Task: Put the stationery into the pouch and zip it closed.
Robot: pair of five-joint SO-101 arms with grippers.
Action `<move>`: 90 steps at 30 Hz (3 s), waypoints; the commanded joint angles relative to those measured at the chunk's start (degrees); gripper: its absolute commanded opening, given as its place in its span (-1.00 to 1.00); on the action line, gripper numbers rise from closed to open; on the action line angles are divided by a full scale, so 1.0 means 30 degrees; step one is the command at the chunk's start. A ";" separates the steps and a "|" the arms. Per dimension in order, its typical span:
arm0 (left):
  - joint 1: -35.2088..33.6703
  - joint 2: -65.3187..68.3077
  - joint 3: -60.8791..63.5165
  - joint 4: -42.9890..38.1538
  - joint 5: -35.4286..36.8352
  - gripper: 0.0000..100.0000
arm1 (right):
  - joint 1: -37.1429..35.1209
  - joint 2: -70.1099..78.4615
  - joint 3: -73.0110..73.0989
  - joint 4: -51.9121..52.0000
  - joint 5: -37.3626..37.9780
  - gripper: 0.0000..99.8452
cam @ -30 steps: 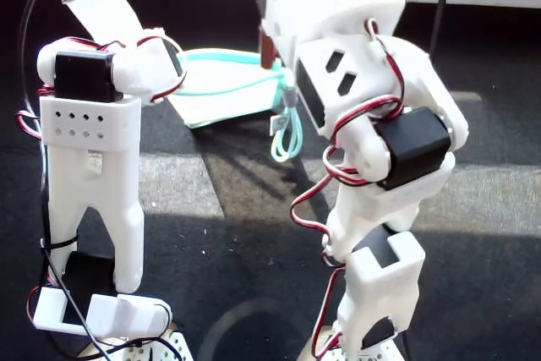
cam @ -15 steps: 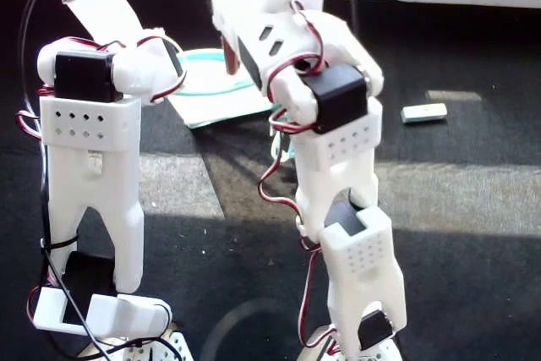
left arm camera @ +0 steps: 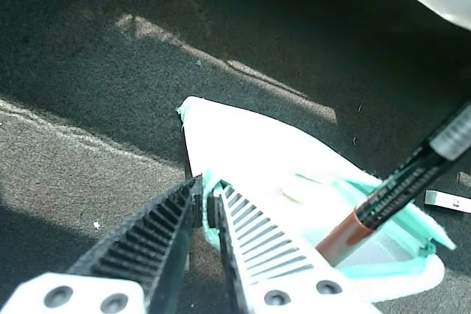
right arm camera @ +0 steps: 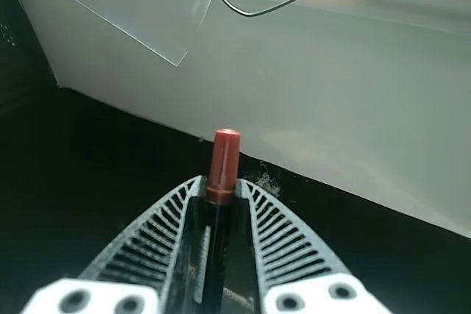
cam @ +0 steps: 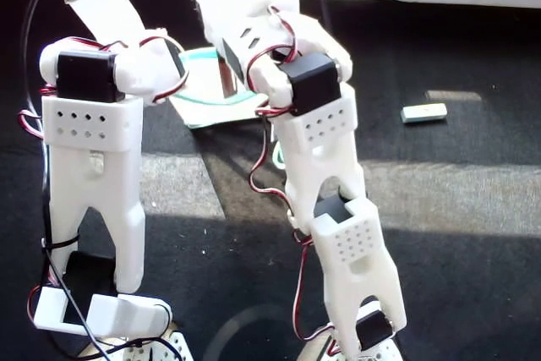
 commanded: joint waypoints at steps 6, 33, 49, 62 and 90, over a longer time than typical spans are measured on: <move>-0.0220 0.0132 -0.0044 0.0000 0.0000 -0.98 | -0.0103 -0.1392 -0.2037 0.1744 0.0205 -0.99; 0.1861 -0.3824 -0.2535 0.0674 -0.0147 -0.98 | -0.0806 -0.1978 -0.2037 -0.0689 0.2901 -0.99; 0.0806 -0.3766 0.0396 0.0615 -0.0176 -0.98 | -0.0923 -0.2007 -0.2037 0.2330 0.2813 -0.99; 0.0718 -0.3766 0.0630 0.0410 -0.0176 -0.98 | -0.2623 -0.2183 -0.2037 0.4322 0.2872 -0.60; 0.0777 -0.3795 0.3619 -0.1260 -0.0176 -0.98 | 1.4022 0.4615 0.4000 0.2125 -0.6740 -0.61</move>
